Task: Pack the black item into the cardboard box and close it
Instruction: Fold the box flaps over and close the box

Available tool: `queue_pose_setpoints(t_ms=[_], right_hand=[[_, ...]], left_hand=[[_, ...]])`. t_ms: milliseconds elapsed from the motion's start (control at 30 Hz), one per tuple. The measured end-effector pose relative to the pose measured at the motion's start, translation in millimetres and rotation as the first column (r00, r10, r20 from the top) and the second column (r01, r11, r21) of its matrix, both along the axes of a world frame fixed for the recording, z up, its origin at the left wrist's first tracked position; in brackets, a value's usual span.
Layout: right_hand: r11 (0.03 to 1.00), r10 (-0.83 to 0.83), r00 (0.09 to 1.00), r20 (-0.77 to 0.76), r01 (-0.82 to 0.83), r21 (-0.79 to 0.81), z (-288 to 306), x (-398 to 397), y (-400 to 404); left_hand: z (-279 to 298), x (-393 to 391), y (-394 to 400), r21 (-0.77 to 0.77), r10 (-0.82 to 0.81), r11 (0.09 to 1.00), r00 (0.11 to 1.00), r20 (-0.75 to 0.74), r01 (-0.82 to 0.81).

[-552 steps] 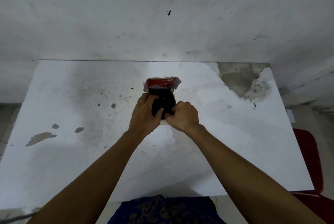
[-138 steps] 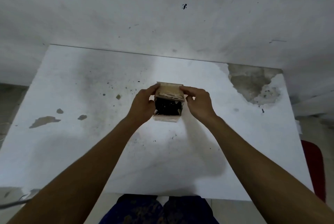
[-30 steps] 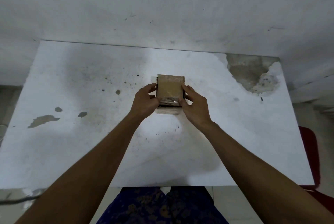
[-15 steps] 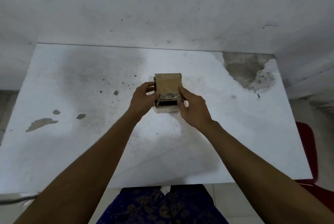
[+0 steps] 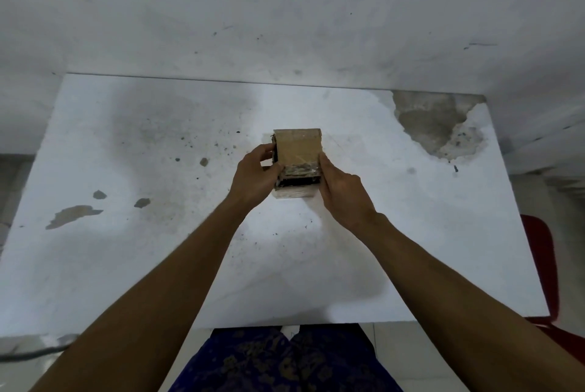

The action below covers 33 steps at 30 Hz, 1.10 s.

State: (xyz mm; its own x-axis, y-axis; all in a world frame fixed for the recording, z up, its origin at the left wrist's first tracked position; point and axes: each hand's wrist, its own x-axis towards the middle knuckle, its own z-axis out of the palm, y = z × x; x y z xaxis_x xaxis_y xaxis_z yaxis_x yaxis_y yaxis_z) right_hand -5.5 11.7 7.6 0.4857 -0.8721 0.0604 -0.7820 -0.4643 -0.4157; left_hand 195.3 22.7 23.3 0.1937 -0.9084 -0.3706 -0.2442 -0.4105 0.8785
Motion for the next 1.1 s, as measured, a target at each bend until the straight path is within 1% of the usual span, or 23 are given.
queue_pose_setpoints(t_ms=[167, 233, 300, 367, 400, 467, 533, 567, 600, 667, 733, 867, 933, 1033, 1100], right_hand=[[0.995, -0.016, 1.0, 0.007, 0.017, -0.093, -8, 2, 5], [0.993, -0.03, 0.997, 0.073, 0.038, -0.112, -12, 0, 4], [0.992, -0.037, 0.984, 0.176, 0.056, -0.11, -13, -3, 4], [0.997, -0.05, 0.963, 0.266, 0.064, -0.042, -11, -8, 3], [0.998, -0.063, 0.954, 0.295, 0.06, 0.018, -10, -13, 2], [0.977, -0.134, 0.932, 0.336, 0.069, 0.2, -10, -21, 0], [0.92, -0.252, 0.886, 0.389, 0.094, 0.382, -9, -23, -3], [0.902, -0.288, 0.865, 0.411, 0.1, 0.421, -9, -21, -4], [0.9, -0.301, 0.854, 0.424, 0.107, 0.424, -7, -19, -5], [0.934, -0.261, 0.867, 0.425, 0.116, 0.338, -5, -15, -6], [0.968, -0.194, 0.9, 0.391, 0.111, 0.224, -6, -13, -6], [0.999, -0.029, 0.978, 0.208, 0.037, -0.034, -11, -12, -2], [0.997, -0.01, 0.985, 0.17, 0.023, -0.073, -12, -13, 0], [0.992, -0.064, 0.984, 0.166, 0.081, -0.1, -10, -13, 0], [0.991, -0.063, 0.985, 0.158, 0.081, -0.111, -8, -12, -1]], left_hand=[[1, -1, 3, -0.017, -0.03, 0.999, 0.999, 0.019, 0.03], [-1, -1, 3, -0.018, -0.06, 0.998, 0.997, 0.05, 0.061], [-4, -2, 3, -0.022, -0.074, 0.997, 0.996, 0.057, 0.075], [-5, -1, 3, -0.019, -0.065, 0.998, 0.996, 0.055, 0.067], [-6, -1, 3, -0.021, -0.064, 0.998, 0.996, 0.06, 0.066], [-7, 0, 4, -0.038, -0.07, 0.997, 0.995, 0.064, 0.072], [-8, -1, 4, -0.037, -0.062, 0.997, 0.997, 0.054, 0.064], [-8, -1, 4, -0.029, -0.053, 0.998, 0.998, 0.045, 0.054], [-8, -1, 3, -0.02, -0.043, 0.999, 0.999, 0.029, 0.044], [-8, -1, 2, -0.005, -0.026, 1.0, 1.0, -0.016, 0.026], [-8, -1, 2, -0.003, -0.022, 1.0, 0.999, -0.035, 0.022], [-10, -3, 2, 0.015, -0.015, 1.0, 0.997, -0.07, 0.016], [-12, -5, 3, 0.061, 0.022, 0.998, 0.995, -0.101, -0.016], [-12, -5, 4, 0.086, 0.031, 0.996, 0.994, -0.106, -0.022], [-9, -4, 1, 0.1, 0.042, 0.994, 0.994, -0.105, -0.032]])
